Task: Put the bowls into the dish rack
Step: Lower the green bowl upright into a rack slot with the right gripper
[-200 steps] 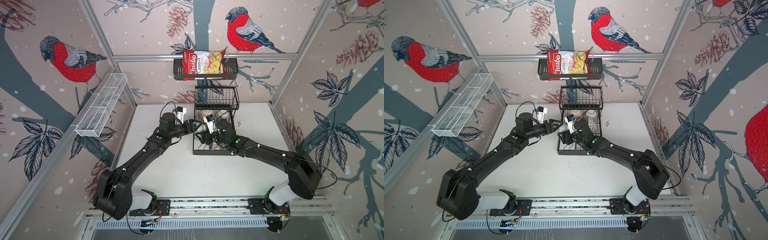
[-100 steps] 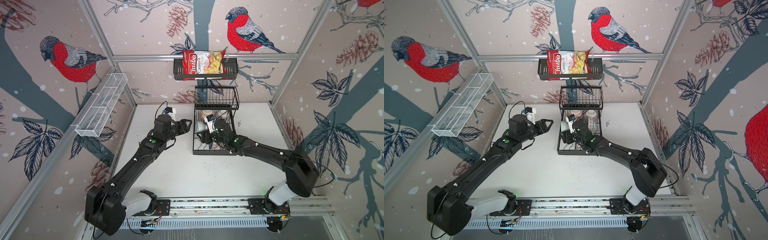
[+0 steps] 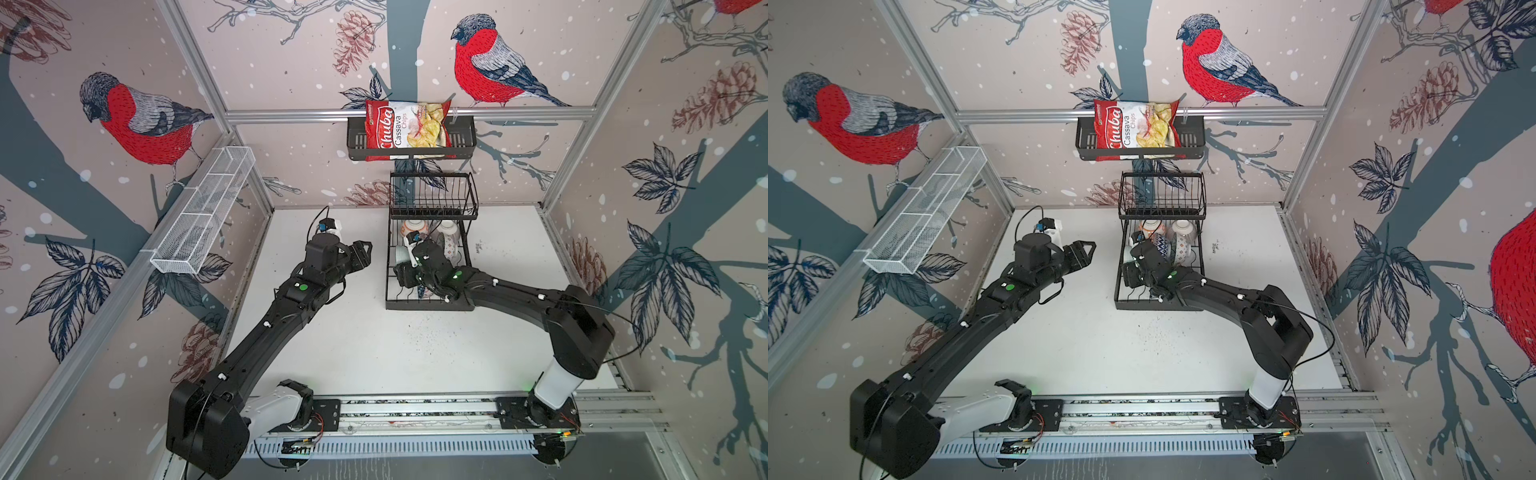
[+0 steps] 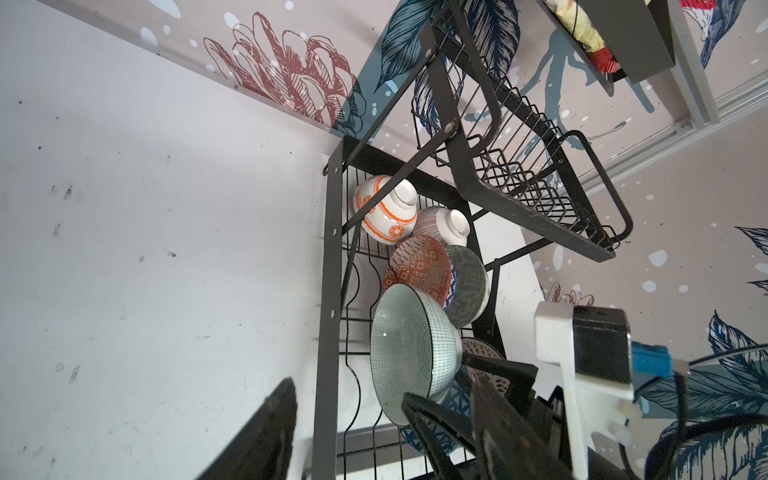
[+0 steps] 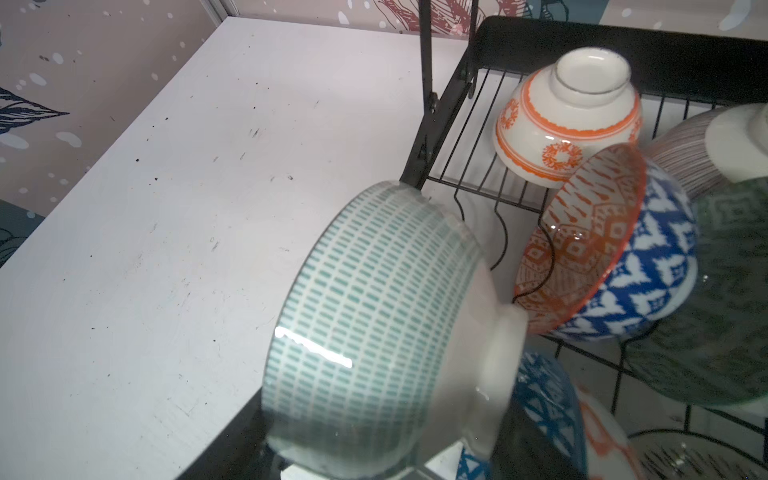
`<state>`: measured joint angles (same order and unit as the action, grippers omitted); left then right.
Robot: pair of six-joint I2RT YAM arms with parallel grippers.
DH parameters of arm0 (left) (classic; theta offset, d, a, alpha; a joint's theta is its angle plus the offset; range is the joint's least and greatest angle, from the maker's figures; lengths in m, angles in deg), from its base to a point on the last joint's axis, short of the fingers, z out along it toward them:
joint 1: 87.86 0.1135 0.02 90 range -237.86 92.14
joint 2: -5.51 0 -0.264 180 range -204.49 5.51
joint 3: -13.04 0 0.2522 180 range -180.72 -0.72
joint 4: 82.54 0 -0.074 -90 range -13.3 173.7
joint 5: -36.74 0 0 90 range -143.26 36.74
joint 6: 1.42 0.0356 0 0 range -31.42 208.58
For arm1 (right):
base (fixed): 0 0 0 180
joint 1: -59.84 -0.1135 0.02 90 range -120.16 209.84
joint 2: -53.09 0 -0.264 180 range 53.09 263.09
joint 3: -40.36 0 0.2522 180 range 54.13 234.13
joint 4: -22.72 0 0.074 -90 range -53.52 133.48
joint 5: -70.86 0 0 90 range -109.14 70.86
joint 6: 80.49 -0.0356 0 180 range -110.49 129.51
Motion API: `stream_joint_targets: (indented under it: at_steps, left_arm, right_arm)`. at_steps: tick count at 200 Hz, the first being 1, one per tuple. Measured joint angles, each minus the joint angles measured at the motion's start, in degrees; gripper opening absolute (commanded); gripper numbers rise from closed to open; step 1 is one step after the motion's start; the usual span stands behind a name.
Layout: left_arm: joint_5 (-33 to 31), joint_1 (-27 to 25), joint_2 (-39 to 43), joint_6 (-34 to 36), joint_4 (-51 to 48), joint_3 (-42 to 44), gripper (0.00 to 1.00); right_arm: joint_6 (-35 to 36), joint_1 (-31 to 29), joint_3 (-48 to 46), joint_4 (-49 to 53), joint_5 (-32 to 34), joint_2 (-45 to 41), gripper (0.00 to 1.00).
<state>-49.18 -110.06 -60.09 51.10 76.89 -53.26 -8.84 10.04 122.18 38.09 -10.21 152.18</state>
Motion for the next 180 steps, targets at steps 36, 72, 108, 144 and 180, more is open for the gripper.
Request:
stream_joint_targets:
  at_steps: [36, 72, 108, 144, 180]
  left_arm:
    - [-0.9, 0.6, 1.1, 0.0, 0.0, 1.6, 0.66]
    - [-1.1, 0.9, 1.8, 0.0, 0.1, 1.7, 0.66]
    - [-1.1, 1.1, 2.2, 0.2, 0.0, 1.9, 0.66]
    - [-1.2, 1.2, 2.8, 0.4, -0.2, 1.9, 0.67]
    - [-1.3, 1.4, 3.2, 0.4, -0.2, 1.9, 0.67]
  right_arm:
    - [0.0, 0.9, 2.5, 0.2, 0.7, 2.7, 0.61]
    - [0.0, 2.1, 4.7, 0.2, 2.2, 5.2, 0.61]
    - [0.0, 2.6, 7.4, 0.3, 3.6, 8.7, 0.61]
    - [0.1, 2.6, 10.0, 0.2, 6.0, 11.5, 0.61]
    - [0.3, 3.0, 11.8, 0.2, 7.6, 13.5, 0.61]
